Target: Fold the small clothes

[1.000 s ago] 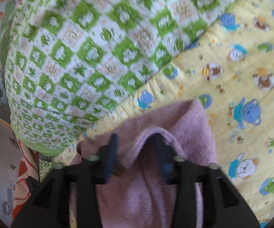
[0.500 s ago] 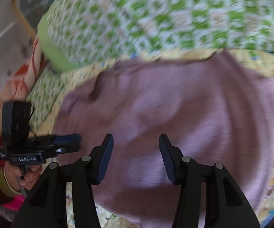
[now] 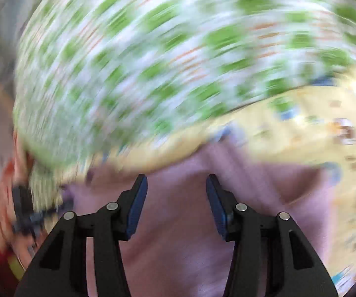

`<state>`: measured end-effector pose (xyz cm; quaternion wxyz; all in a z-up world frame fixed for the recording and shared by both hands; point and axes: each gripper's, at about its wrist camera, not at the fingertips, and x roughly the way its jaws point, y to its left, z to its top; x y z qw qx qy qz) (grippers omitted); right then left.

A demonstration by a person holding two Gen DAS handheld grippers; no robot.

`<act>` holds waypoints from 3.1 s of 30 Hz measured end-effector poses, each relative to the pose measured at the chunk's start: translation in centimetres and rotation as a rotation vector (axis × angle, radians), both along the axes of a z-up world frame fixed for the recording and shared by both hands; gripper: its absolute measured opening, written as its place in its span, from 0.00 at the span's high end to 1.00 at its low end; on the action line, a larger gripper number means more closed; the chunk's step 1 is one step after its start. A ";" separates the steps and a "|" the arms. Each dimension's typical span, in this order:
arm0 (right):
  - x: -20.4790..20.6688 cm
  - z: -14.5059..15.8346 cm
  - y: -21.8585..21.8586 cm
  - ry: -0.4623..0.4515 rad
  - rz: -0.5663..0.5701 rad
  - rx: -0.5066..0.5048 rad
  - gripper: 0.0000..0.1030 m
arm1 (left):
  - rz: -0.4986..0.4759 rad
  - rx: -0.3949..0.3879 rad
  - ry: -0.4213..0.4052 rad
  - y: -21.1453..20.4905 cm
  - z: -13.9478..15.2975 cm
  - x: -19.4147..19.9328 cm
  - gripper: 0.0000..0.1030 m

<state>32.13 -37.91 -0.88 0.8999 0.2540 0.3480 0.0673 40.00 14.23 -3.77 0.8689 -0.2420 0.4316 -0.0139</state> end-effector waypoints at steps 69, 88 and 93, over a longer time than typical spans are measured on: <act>-17.9 1.1 7.7 0.246 0.048 -0.139 0.41 | 0.324 -0.217 0.161 -5.1 -3.0 -19.4 0.86; -10.7 2.7 5.4 0.212 0.104 0.010 0.41 | -0.290 0.127 -0.038 -25.3 3.2 -14.0 0.90; -5.8 2.0 6.5 0.224 0.200 0.132 0.41 | -0.310 0.107 0.023 -26.1 0.5 -13.2 0.90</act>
